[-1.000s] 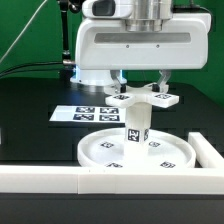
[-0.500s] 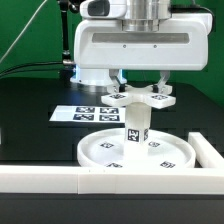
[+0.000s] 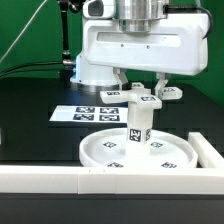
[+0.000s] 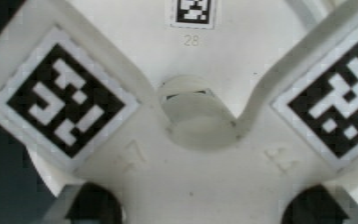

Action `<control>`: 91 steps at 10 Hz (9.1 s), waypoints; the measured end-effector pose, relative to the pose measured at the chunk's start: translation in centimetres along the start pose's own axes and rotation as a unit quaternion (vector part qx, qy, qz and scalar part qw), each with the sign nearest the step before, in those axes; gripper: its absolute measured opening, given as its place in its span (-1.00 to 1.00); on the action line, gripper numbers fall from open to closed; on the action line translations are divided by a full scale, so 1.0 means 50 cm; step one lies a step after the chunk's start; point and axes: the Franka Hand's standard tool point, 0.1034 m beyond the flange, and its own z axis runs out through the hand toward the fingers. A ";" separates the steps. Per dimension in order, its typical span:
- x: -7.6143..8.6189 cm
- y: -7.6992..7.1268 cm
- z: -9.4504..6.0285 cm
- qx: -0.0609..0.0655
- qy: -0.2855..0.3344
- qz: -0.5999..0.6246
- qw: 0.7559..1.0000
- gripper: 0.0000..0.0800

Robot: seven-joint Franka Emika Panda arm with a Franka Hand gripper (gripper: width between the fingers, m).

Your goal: Assemble round table

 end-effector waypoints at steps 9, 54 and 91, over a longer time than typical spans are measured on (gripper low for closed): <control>0.000 0.000 0.002 0.021 -0.012 0.434 0.901 0.10; 0.016 -0.020 -0.046 -0.030 -0.007 -0.800 0.599 0.62; -0.004 0.000 0.014 0.034 0.013 0.090 0.995 0.10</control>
Offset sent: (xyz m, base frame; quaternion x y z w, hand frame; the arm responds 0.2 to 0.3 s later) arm -0.0108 0.0060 -0.0093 0.0167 -0.0086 0.2724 0.9620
